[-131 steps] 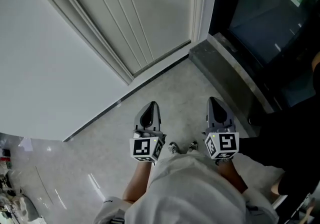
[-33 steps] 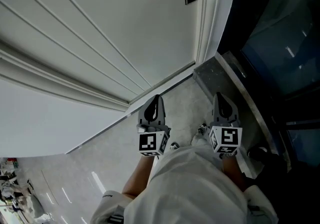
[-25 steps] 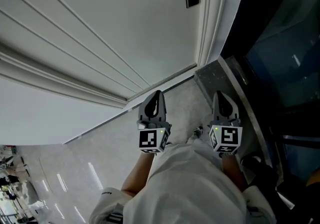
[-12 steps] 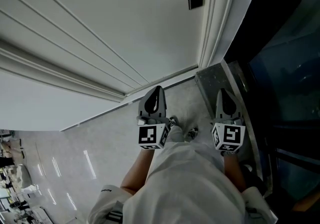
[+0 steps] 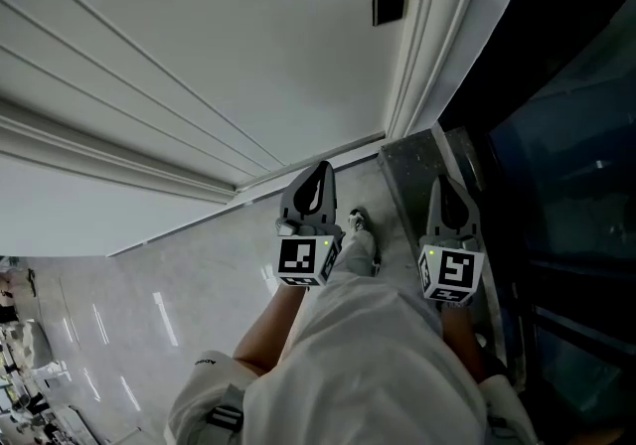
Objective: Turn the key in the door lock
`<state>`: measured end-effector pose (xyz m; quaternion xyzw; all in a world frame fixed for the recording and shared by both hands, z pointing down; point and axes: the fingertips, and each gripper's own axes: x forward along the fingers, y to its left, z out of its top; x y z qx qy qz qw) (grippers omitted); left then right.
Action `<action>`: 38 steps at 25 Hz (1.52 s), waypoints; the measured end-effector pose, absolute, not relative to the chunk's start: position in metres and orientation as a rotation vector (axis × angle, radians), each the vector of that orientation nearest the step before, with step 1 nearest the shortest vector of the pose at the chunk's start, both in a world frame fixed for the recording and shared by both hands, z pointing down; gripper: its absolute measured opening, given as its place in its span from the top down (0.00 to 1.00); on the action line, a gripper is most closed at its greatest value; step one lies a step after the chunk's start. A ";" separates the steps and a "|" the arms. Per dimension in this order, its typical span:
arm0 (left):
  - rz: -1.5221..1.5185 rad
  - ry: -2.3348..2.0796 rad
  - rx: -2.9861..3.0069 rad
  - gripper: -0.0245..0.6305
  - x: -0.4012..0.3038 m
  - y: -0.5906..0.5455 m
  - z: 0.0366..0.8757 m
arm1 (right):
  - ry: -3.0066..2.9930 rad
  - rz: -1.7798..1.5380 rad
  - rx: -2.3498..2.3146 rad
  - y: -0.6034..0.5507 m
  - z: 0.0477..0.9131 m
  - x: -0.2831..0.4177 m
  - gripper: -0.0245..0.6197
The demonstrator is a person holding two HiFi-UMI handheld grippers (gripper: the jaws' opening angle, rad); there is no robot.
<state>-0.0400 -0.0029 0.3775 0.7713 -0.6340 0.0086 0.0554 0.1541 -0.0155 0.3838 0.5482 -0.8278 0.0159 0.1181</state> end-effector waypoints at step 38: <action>-0.060 -1.908 2.457 0.95 -0.063 -0.186 0.313 | -1.983 -0.858 1.218 -0.245 0.291 0.064 0.96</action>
